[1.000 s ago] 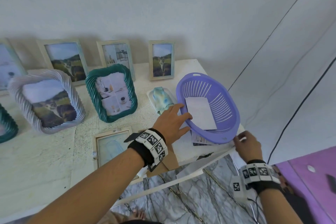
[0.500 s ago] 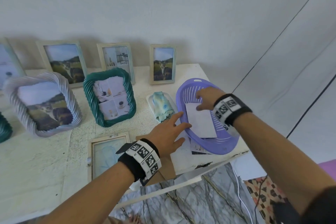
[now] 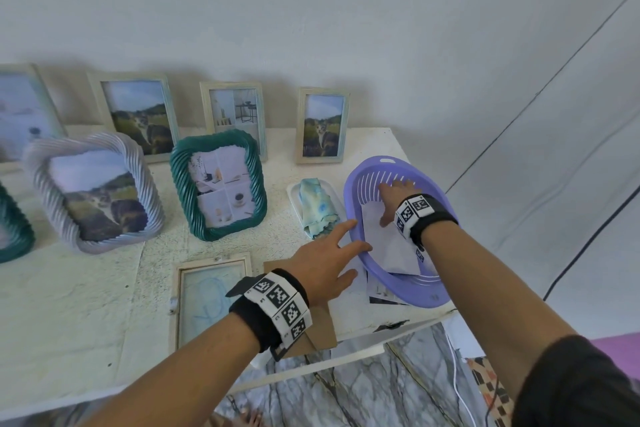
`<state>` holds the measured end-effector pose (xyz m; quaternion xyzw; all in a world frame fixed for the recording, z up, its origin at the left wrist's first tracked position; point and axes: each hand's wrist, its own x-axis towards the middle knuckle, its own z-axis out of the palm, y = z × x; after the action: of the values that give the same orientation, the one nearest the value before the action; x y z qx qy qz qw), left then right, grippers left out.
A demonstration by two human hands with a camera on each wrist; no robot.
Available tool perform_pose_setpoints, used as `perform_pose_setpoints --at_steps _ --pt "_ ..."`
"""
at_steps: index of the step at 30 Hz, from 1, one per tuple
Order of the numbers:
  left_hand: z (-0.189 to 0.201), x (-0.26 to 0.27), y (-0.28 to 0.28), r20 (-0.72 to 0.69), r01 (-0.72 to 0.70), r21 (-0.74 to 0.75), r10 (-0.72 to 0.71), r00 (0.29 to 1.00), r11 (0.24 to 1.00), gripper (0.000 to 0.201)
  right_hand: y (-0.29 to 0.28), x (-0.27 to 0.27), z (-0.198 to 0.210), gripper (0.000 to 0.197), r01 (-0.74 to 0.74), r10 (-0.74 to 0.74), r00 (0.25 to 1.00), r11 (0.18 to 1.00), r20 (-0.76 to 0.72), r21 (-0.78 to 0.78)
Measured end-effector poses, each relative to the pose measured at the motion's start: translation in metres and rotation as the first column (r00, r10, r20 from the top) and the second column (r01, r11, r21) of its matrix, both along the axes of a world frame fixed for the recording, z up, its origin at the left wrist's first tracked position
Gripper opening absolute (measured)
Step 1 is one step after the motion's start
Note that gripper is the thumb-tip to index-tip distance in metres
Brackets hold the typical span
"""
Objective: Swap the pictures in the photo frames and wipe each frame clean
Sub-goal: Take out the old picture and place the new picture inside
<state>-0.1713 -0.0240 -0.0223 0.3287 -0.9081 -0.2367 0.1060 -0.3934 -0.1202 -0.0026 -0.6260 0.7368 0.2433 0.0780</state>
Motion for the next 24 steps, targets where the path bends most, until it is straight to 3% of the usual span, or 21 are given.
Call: perform_pose_setpoints --at_steps 2,6,9,13,17,20,24 --pt "0.003 0.002 0.0 -0.004 0.007 0.015 -0.007 1.0 1.0 0.048 0.002 0.003 0.013 0.06 -0.016 0.018 1.0 0.999 0.026 -0.046" --pt "0.009 0.009 -0.003 -0.161 -0.073 0.068 0.083 0.983 0.995 0.046 0.013 0.004 0.052 0.032 -0.005 0.031 0.976 0.993 0.216 -0.121" --pt "0.016 0.019 -0.007 -0.343 -0.135 0.132 0.173 0.923 0.982 0.038 0.027 0.006 0.092 0.027 0.051 0.054 0.942 0.953 0.331 -0.299" --pt "0.037 0.031 -0.009 -0.505 -0.238 0.231 0.325 0.8 0.943 0.033 0.056 0.023 0.141 0.022 -0.03 0.266 0.903 0.823 0.338 -0.567" --pt "0.063 0.046 -0.008 -0.572 -0.222 0.436 0.459 0.68 0.872 0.034 0.086 0.057 0.158 0.019 0.032 0.398 0.715 0.802 0.575 -0.596" --pt "0.069 0.064 -0.003 -0.584 -0.179 0.507 0.488 0.648 0.843 0.017 0.098 0.078 0.141 0.019 0.069 0.428 0.589 0.818 0.685 -0.571" --pt "0.059 0.096 0.01 -0.576 -0.196 0.596 0.585 0.571 0.779 0.011 0.113 0.099 0.099 0.032 0.379 0.358 0.406 0.771 0.841 -0.511"
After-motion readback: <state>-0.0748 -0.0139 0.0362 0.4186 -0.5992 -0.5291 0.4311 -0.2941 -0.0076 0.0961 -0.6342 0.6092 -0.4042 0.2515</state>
